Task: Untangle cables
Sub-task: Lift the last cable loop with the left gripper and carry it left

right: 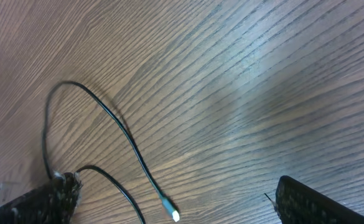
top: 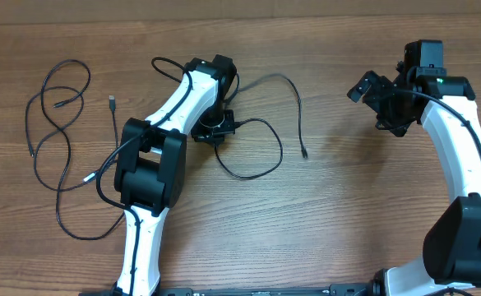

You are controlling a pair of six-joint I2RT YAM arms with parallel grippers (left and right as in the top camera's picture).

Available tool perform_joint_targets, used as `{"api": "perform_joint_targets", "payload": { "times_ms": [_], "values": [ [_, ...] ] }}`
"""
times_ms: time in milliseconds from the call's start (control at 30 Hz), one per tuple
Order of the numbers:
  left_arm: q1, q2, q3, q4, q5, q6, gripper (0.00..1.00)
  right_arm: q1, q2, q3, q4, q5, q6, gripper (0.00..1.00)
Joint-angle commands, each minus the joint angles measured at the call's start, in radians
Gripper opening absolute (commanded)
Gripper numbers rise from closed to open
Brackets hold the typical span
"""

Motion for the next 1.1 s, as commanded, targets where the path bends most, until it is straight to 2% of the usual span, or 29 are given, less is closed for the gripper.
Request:
{"api": "perform_joint_targets", "payload": {
  "times_ms": [0,200,367,633,767,1067],
  "values": [
    [0.005,-0.077,0.089,-0.015,0.014,0.060,0.04,-0.002,-0.007,0.006,0.003,0.008,-0.003,1.00],
    [0.005,-0.278,0.187,-0.005,0.007,0.120,0.04,-0.002,-0.007,0.006,0.003,0.008,-0.003,1.00],
    [0.006,-0.459,0.220,0.070,0.005,0.161,0.04,-0.002,-0.007,0.006,0.003,0.008,-0.003,1.00],
    [0.006,-0.706,0.220,0.235,-0.227,0.164,0.04,-0.002,-0.007,0.006,0.003,0.008,-0.003,1.00],
    [0.006,-0.785,0.220,0.318,-0.314,0.164,0.04,-0.002,-0.007,0.006,0.003,0.008,-0.003,1.00],
    [0.005,-0.824,0.220,0.343,-0.311,0.164,0.04,-0.002,-0.007,0.006,0.003,0.008,-0.003,1.00]
  ]
}}
